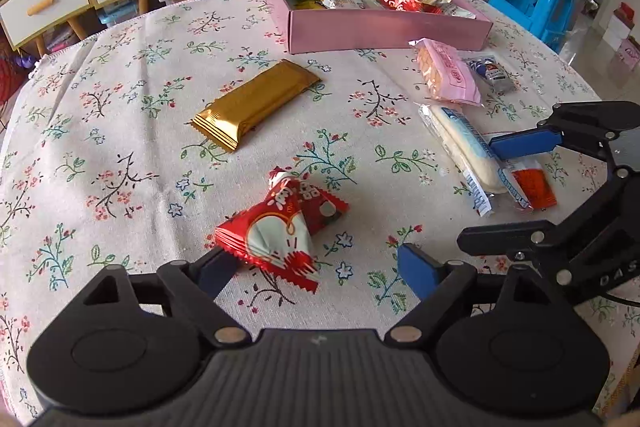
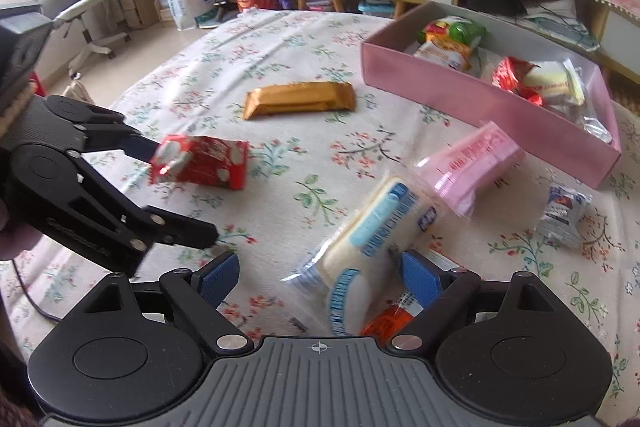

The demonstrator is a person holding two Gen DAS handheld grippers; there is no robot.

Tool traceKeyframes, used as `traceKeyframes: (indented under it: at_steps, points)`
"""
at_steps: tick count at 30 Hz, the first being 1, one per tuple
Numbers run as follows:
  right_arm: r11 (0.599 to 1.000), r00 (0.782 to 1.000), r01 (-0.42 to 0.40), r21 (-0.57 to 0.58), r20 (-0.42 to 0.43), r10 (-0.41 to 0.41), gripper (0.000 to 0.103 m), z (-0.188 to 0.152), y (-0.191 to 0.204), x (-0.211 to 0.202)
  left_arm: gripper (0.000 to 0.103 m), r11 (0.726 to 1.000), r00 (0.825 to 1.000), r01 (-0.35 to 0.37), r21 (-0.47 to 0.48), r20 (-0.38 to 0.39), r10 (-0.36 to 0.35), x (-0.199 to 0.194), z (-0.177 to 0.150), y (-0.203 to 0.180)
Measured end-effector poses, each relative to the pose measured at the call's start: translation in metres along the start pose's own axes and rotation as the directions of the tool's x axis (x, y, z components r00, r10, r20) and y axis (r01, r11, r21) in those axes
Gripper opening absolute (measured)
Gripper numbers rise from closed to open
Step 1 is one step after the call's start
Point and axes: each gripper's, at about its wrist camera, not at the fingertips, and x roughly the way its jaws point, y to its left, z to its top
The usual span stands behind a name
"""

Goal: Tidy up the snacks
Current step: 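Grasp red candy packet with left gripper while right gripper grasps white bread roll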

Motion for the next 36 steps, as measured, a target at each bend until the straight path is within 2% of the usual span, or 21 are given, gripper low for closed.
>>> traceKeyframes:
  at_steps: [9,12,15,22,28,31,36]
  points:
    - [0.999,0.999,0.037,0.005,0.001,-0.037,0.089,-0.003,-0.009,0.006,0.078,0.998,0.997,-0.055,-0.027,0.052,0.057,0.003,0.006,0.009]
    - [0.999,0.999,0.048,-0.015,0.003,-0.048,0.088,-0.003,-0.006,0.006,0.07,0.998,0.996,-0.057,-0.039,0.066,0.059,0.003,0.007,0.012]
    - [0.999,0.999,0.049,-0.023,0.008,-0.049,0.081,-0.002,-0.005,0.006,0.065,0.997,0.996,-0.06,-0.05,0.068,0.064,0.003,0.008,0.013]
    - [0.998,0.999,0.048,-0.028,0.012,-0.048,0.069,0.0,-0.004,0.004,0.043,0.995,0.995,-0.064,-0.078,0.069,0.069,0.001,0.009,0.016]
    - [0.999,0.999,0.044,0.0,0.01,-0.044,0.056,0.004,-0.01,0.002,0.04,0.99,0.995,-0.066,-0.125,0.071,0.075,0.0,0.009,0.019]
    - [0.998,0.999,0.053,0.015,0.009,-0.053,0.042,0.006,-0.013,0.001,0.039,0.987,0.994,-0.067,-0.148,0.072,0.078,0.0,0.01,0.02]
    - [0.998,0.999,0.045,0.053,0.004,-0.045,0.031,0.01,-0.021,-0.001,0.038,0.983,0.994,-0.069,-0.173,0.073,0.083,0.0,0.012,0.021]
